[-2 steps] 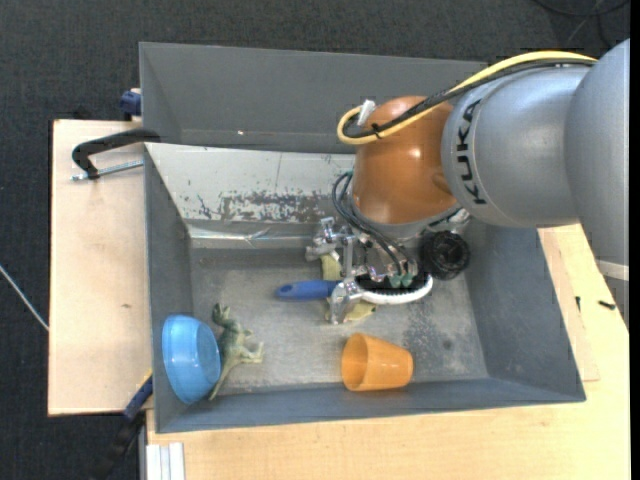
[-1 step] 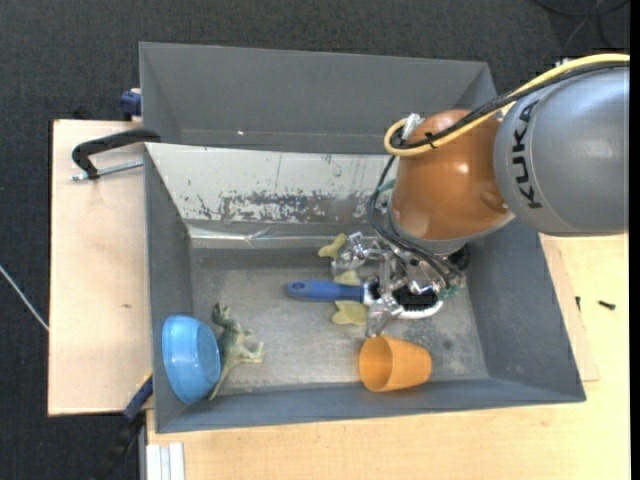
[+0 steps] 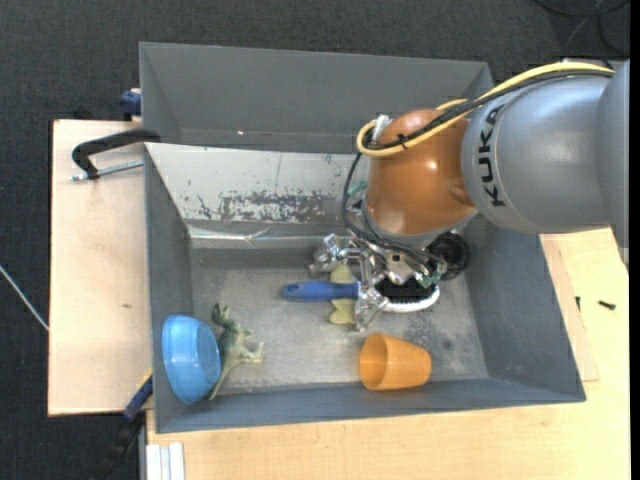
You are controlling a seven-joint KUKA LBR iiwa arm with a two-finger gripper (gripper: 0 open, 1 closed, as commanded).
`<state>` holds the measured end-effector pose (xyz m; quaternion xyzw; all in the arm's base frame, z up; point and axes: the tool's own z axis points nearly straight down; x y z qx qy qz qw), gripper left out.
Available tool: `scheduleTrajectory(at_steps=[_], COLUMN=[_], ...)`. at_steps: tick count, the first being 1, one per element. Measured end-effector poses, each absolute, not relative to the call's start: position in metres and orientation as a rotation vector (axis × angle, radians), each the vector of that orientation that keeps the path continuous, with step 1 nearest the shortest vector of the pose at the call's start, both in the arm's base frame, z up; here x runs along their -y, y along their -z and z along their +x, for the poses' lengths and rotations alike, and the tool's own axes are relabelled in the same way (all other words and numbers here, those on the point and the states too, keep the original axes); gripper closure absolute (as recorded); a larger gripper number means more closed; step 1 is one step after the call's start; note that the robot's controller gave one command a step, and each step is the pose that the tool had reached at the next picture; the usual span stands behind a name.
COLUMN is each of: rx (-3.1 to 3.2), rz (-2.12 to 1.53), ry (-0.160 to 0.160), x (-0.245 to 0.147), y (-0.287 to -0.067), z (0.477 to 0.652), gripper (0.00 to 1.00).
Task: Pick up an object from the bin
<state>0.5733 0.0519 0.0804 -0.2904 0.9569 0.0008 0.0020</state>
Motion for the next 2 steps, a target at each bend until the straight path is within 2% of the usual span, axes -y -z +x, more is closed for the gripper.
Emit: scheduleTrajectory(at_steps=[1,2], rx=[-3.004,-2.984], rz=[-0.909,-0.943], ry=[-0.002,0.002], x=[-0.052,-0.046], y=[-0.081,-0.223], z=[0.573,0.560], gripper=[1.00,1.00])
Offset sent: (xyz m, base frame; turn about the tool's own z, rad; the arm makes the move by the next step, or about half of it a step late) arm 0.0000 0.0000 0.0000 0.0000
